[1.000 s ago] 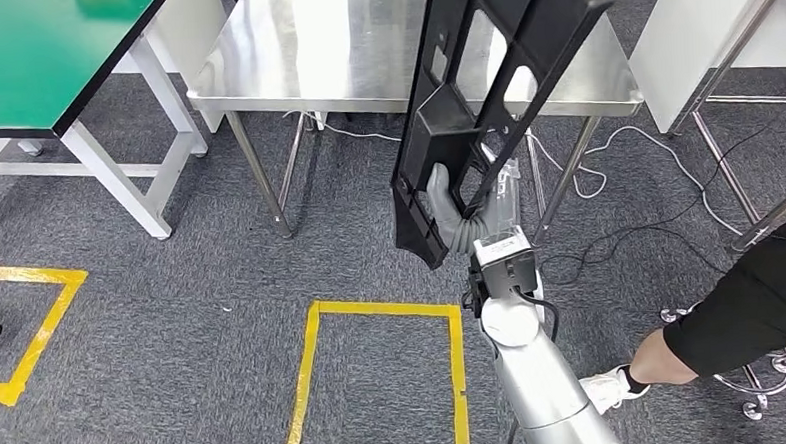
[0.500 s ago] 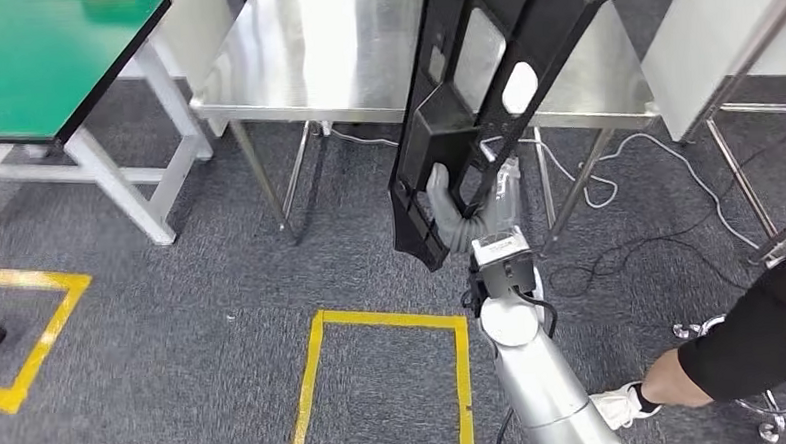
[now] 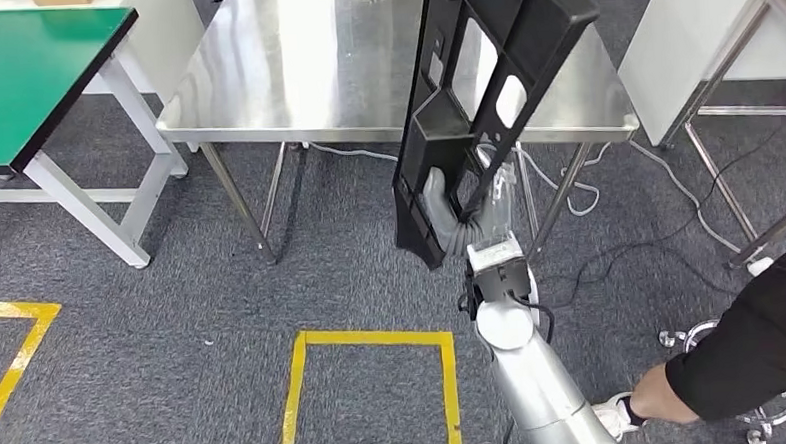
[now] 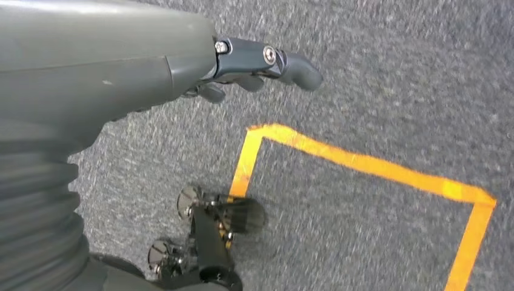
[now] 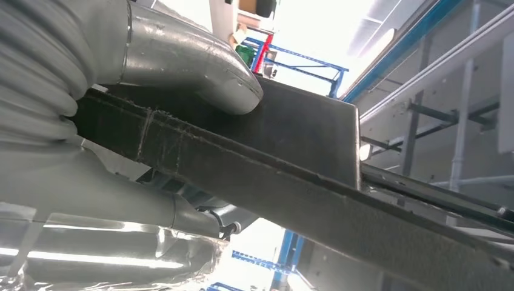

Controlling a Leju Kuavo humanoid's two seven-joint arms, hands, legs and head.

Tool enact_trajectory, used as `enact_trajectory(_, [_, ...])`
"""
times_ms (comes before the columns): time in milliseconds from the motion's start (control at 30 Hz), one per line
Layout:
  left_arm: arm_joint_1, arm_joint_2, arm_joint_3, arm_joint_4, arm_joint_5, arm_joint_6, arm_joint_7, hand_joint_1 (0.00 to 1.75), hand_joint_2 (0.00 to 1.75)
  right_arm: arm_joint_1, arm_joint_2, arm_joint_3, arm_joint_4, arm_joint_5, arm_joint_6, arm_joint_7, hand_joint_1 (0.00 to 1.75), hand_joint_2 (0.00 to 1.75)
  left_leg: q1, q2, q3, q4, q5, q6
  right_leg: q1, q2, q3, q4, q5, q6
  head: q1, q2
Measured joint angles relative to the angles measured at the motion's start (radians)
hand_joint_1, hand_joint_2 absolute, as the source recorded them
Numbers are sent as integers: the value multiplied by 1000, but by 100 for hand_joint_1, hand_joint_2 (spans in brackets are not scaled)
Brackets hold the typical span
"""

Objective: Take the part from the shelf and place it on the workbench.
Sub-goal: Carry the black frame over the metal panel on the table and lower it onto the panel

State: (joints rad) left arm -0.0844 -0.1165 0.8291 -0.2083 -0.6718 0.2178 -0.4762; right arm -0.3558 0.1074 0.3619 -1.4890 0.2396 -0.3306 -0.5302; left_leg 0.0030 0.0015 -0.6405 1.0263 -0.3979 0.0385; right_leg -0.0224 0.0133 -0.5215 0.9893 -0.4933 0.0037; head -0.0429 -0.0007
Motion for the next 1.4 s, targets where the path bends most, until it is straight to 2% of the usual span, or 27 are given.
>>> enact_trajectory(67, [0, -1, 0, 0, 0, 1, 0, 0, 175, 0, 0, 0, -3, 0, 0, 0, 175, 175, -3, 0, 19, -22, 0, 12, 2, -2, 7, -11, -4, 10, -3, 0])
enact_trajectory(133, [0, -2, 0, 0, 0, 1, 0, 0, 175, -3, 0, 0, -7, 0, -1, -1, 175, 175, 1, 1, 52, -58, 5, 24, 8, -5, -8, 22, -20, 10, 0, 0])
enact_trajectory(167, [-1, -2, 0, 0, 0, 1, 0, 0, 175, -4, -1, 0, -8, 0, -1, -2, 175, 175, 3, 1, 63, -71, 6, 28, 9, -6, -37, 75, -36, 6, 2, 0])
enact_trajectory(233, [-3, -3, 0, 0, 0, 1, 0, 0, 175, -2, -5, 0, -8, 0, -1, -2, 175, 175, 0, -3, 73, -74, -1, 32, 8, -6, -128, 213, -72, 2, 3, 0])
enact_trajectory(267, [-4, -3, 0, 0, 0, 1, 0, 0, 175, 1, -8, 0, -8, 1, -2, -2, 175, 175, 0, -5, 76, -73, -7, 32, 6, -7, -169, 262, -77, 6, 4, 0])
enact_trajectory(300, [-3, -4, 0, 0, 0, 1, 0, 0, 175, 4, -10, 0, -8, 3, -4, -2, 175, 175, -1, -8, 82, -72, -14, 30, 4, -7, -193, 273, -64, 15, 4, 0])
enact_trajectory(333, [-2, -4, 0, 0, 0, 1, 0, 0, 175, 6, -11, 0, -8, 6, -7, -2, 175, 175, 0, -10, 89, -70, -22, 27, 2, -7, -193, 242, -34, 27, 4, 0])
enact_trajectory(400, [-2, -6, 0, 0, 0, 1, 1, 0, 175, 5, -13, 0, -8, 16, -15, 0, 175, 175, -1, -12, 103, -58, -44, 16, -4, -13, -147, 104, 49, 46, 4, 0])
enact_trajectory(433, [-2, -6, 0, 0, 0, 1, 1, 0, 175, 4, -13, 0, -8, 20, -19, 1, 175, 175, -3, -13, 106, -49, -58, 10, -6, -16, -121, 45, 77, 47, 4, 0])
enact_trajectory(467, [-2, -6, 0, 0, 0, 1, 1, 0, 175, 3, -14, 0, -8, 24, -22, 2, 175, 175, -5, -13, 107, -42, -69, 3, -6, -17, -104, 11, 91, 40, 3, 0])
enact_trajectory(533, [-3, -6, 0, 0, 1, 1, 1, 0, 175, 1, -15, 1, -8, 27, -26, 4, 175, 175, -6, -12, 109, -35, -85, -7, -3, -14, -94, 0, 87, 21, 3, 0])
enact_trajectory(633, [-4, -4, 0, -1, 4, 2, 0, 0, 175, -4, -12, 0, -8, 30, -27, 8, 175, 175, 3, -7, 100, 4, -112, -23, -12, -8, -80, 0, 76, -2, 2, 0])
enact_trajectory(667, [-4, -4, 1, -2, 5, 2, -1, 0, 175, -6, -10, 1, -8, 31, -27, 9, 175, 175, 6, -7, 76, 53, -133, -30, -14, -6, -71, -1, 71, -9, 1, 0])
enact_trajectory(733, [-3, -4, 1, -1, 8, 2, -2, 0, 175, -9, -6, 3, -7, 34, -27, 12, 175, 175, 12, -6, -7, 189, -181, -43, -12, -6, -58, -1, 58, -16, 0, 0])
enact_trajectory(767, [-3, -4, 1, -1, 9, 2, -2, 0, 175, -9, -6, 3, -6, 35, -26, 15, 175, 175, 15, -6, -49, 244, -190, -46, -11, -5, -50, -1, 51, -16, 0, 0])
enact_trajectory(800, [-3, -4, 2, -1, 10, 2, -2, 0, 175, -9, -6, 4, -4, 37, -26, 17, 175, 175, 16, -5, -76, 265, -176, -47, -10, -4, -42, -1, 44, -15, 0, 0])
enact_trajectory(833, [-3, -4, 2, -1, 10, 2, -2, 0, 175, -9, -6, 4, -3, 38, -26, 19, 175, 175, 17, -5, -84, 246, -142, -44, -9, -3, -31, -1, 36, -14, 0, 0])
enact_trajectory(900, [-3, -3, 3, -1, 10, 1, -2, 0, 175, -9, -4, 4, -2, 39, -26, 21, 175, 175, 15, -6, -46, 113, -37, -32, -9, -2, -8, -3, 18, -9, 0, 0])
enact_trajectory(967, [-3, -2, 4, -1, 9, 1, -3, 0, 175, -11, -1, 4, -2, 41, -26, 21, 175, 175, 7, -4, -3, 4, 17, -14, -6, 0, 9, -10, 4, 0, 1, 0])
enact_trajectory(1067, [-5, -2, 5, -1, 6, -1, -4, 0, 175, -10, 0, 3, -2, 43, -26, 21, 175, 175, -3, -4, 18, -32, 9, 13, 1, 0, 25, -13, 8, 23, 1, 0])
enact_trajectory(1133, [-5, -4, 5, -1, 4, -1, -4, 0, 175, -11, -2, 3, -2, 45, -26, 21, 175, 175, -2, -6, 45, -53, 7, 27, 6, -1, 11, 27, 5, 33, 3, 0])
enact_trajectory(1167, [-5, -5, 5, -1, 3, -2, -4, 0, 175, -12, -2, 3, -2, 46, -26, 21, 175, 175, -2, -7, 58, -60, 5, 32, 7, -2, -17, 75, -5, 28, 3, 0])
enact_trajectory(1267, [-7, -6, 4, -1, 0, -2, 1, 0, 175, -10, -6, 3, -2, 48, -26, 21, 175, 175, -5, -12, 75, -64, -11, 40, 6, -3, -148, 259, -67, 11, 5, 0])
enact_trajectory(1300, [-6, -6, 4, -1, 0, -2, 3, 0, 175, -7, -8, 3, -1, 48, -26, 21, 175, 175, -6, -13, 82, -64, -18, 40, 6, -3, -178, 280, -79, 12, 5, 0])
enact_trajectory(1333, [-6, -7, 4, -1, -1, -2, 3, 0, 175, -5, -10, 3, -1, 49, -26, 21, 175, 175, -7, -16, 92, -64, -27, 38, 6, -3, -190, 265, -74, 19, 5, 0])
enact_trajectory(1367, [-6, -8, 4, 0, -2, -2, 4, 0, 175, -4, -11, 3, 0, 49, -26, 21, 175, 175, -7, -17, 105, -63, -37, 35, 6, -4, -182, 212, -46, 30, 5, 0])
enact_trajectory(1400, [-6, -9, 4, 0, -3, -2, 4, 0, 175, -4, -12, 3, 0, 49, -26, 21, 175, 175, -9, -18, 116, -63, -47, 32, 6, -6, -162, 138, 0, 44, 5, 0])
